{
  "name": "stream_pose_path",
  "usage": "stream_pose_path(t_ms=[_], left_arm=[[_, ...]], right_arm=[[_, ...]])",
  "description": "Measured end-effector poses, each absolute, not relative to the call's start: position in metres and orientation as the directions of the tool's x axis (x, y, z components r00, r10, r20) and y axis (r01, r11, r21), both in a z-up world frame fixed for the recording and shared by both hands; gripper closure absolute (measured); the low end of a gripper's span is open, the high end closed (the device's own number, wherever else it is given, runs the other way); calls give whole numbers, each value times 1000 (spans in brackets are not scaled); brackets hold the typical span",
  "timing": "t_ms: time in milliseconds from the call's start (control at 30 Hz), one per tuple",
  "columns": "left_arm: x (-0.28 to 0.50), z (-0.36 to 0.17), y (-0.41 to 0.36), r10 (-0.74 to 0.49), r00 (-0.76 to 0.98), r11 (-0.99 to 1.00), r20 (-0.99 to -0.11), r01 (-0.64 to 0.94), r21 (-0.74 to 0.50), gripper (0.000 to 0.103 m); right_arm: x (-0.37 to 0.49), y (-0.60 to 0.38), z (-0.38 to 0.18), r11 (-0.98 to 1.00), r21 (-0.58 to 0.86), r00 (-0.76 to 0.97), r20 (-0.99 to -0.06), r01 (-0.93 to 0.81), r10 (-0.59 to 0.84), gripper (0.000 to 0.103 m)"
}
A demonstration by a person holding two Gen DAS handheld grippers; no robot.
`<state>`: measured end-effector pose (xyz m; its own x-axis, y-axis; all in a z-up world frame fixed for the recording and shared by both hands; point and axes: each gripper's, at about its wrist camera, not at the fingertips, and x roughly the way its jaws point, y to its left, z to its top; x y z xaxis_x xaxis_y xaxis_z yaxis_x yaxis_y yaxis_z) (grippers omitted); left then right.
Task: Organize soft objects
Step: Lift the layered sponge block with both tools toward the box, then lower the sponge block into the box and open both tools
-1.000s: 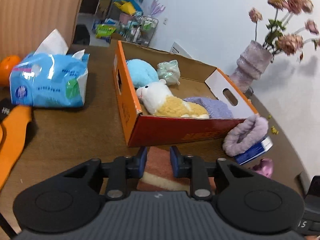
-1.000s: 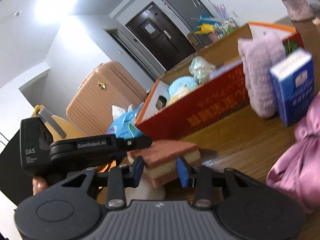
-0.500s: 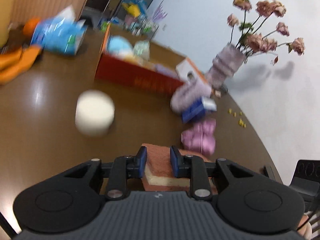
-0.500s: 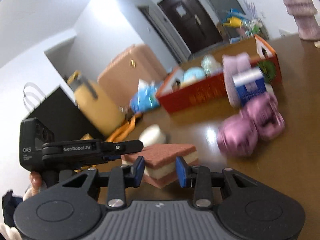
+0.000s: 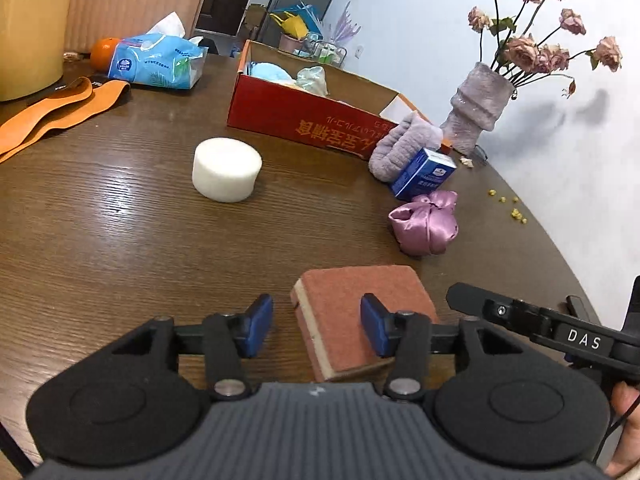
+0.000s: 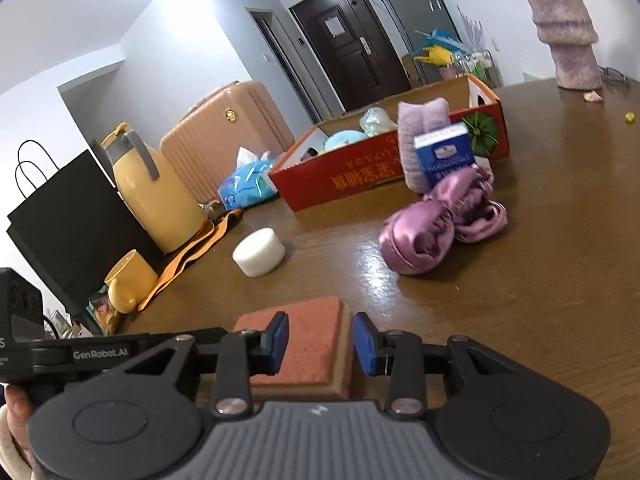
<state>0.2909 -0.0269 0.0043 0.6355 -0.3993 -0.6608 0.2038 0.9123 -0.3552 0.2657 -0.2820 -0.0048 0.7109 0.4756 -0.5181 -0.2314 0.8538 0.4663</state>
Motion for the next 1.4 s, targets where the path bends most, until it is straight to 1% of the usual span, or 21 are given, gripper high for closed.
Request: stream_pose_path(t_ms=[133,233,300,367,400,433,467,500,567,633,800,867,933,1067,1133,1200,1300,1400], left_arm=[[293,2,-28,-411,621,907,-667,211,-364,54],[295,-2,-30,-406,617,910,-675,207,-358,50],[297,-4,-32,-393,616,916,-683,201,-346,50],[299,-5,-32,-408,605,910,-683,208,-359,51],[300,-5,-32,-421,597,904,-683,215,-369,53],[301,-6,-33,-433,589,898,-682,222,-379,64],[302,-7,-34,-448,582,891,-679,231,-390,72],[302,-7,-35,-459,581,886,-672,237,-400,75],[300,-5,-39,-443,592,894,-673,238,-379,75],[298,-4,-41,-441,595,896,-671,246,-371,76],[294,6,-46,-449,611,892,-652,267,-364,77],[298,18,-53,-451,622,892,-641,287,-349,77],[306,39,-58,-469,645,883,-603,319,-344,77],[343,99,-78,-492,710,870,-503,385,-307,77],[371,123,-90,-483,736,875,-474,387,-291,77],[407,143,-103,-476,746,879,-465,386,-281,77],[466,156,-114,-484,736,872,-472,363,-329,77],[521,151,-120,-481,723,868,-495,313,-385,77]], right_arm=[[271,-279,-8,861,462,712,-531,-210,459,67],[275,-279,-13,856,479,708,-536,-194,461,67],[277,-277,-16,856,480,700,-545,-190,461,67],[277,-276,-20,856,485,698,-550,-181,459,67],[277,-276,-21,851,493,695,-549,-180,465,67],[278,-276,-22,844,505,691,-545,-180,474,68],[278,-275,-24,834,520,685,-541,-183,488,68],[279,-274,-27,825,533,673,-542,-188,503,71],[277,-272,-31,822,539,679,-535,-184,503,74],[275,-275,-31,816,552,682,-530,-173,504,79],[270,-282,-24,815,554,694,-519,-173,500,80],[270,-284,-15,822,541,710,-509,-176,487,80],[274,-289,3,826,531,740,-477,-188,475,80],[299,-306,61,842,484,808,-382,-239,448,80],[322,-310,93,869,418,840,-342,-265,420,80],[352,-314,115,891,369,851,-344,-266,397,80],[412,-332,136,872,424,843,-352,-244,407,80],[470,-344,140,863,450,828,-377,-228,415,80]])
